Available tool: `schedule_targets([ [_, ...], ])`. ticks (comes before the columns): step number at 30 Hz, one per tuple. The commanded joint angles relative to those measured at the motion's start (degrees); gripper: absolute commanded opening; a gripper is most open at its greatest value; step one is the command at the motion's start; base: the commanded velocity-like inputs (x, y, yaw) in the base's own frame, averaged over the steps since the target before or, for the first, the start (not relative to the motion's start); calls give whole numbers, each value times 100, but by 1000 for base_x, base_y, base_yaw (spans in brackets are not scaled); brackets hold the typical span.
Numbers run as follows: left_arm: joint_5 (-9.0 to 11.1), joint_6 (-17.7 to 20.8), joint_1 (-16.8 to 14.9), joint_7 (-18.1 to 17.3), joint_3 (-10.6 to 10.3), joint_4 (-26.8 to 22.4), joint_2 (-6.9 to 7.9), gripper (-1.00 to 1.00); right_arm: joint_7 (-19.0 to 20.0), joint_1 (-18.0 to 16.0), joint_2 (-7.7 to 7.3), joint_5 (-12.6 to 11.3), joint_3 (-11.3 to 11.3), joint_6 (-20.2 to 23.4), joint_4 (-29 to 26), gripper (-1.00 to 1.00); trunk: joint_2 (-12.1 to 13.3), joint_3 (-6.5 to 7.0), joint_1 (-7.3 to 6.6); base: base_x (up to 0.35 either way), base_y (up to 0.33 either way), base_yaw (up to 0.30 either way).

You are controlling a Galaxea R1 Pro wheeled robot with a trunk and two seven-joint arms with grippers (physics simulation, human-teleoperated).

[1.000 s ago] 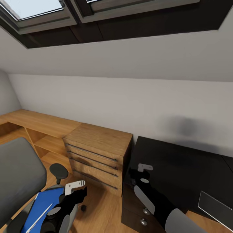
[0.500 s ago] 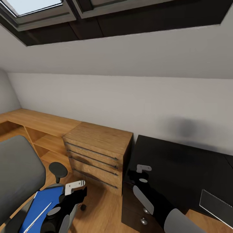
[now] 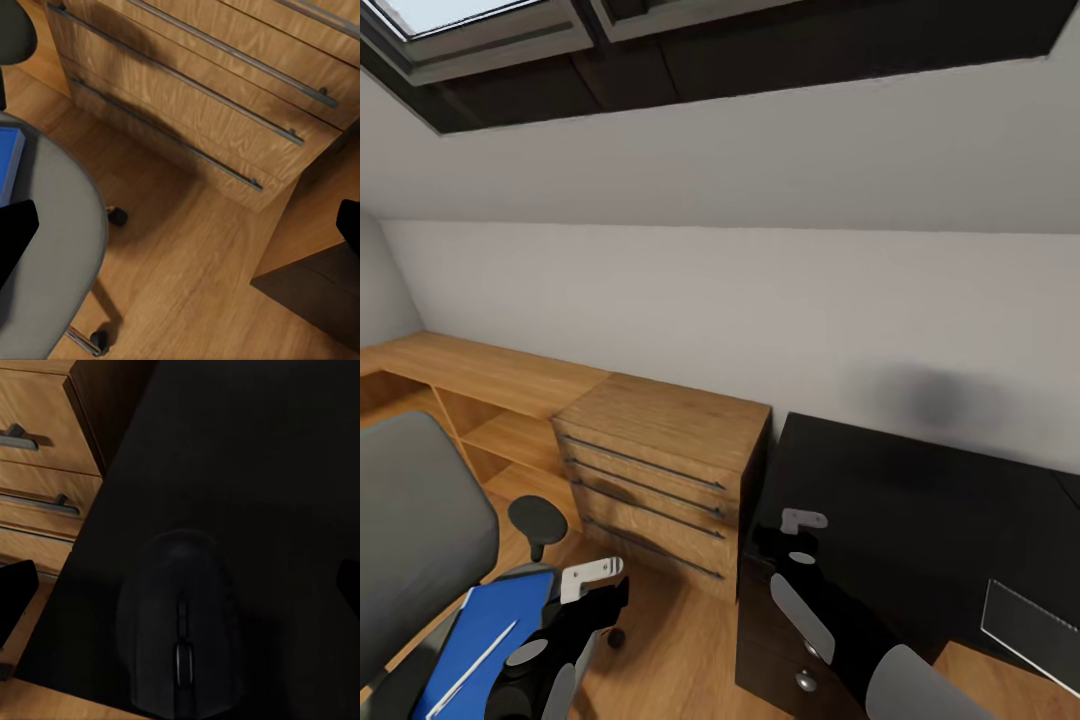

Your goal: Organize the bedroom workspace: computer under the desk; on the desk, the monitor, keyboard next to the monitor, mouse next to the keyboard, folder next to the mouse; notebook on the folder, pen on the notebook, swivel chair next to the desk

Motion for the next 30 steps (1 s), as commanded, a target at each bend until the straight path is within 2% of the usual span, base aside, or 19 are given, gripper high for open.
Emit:
schedule_targets([
  [1, 61, 21, -4, 51, -6, -6, 0, 100, -42, -7, -3, -20, 19, 26, -9, 100, -46, -25, 23, 0, 0, 0],
  [8, 58, 21, -4, 51, -7, -6, 0, 100, -44, -7, -1, -20, 19, 26, -9, 100, -86, -43, 45, 0, 0, 0],
  [30, 58, 21, -5, 51, -5, -4, 0, 100, -45, -7, 0, -20, 19, 35, 9, 100, -968, -438, 528, 0, 0, 0],
])
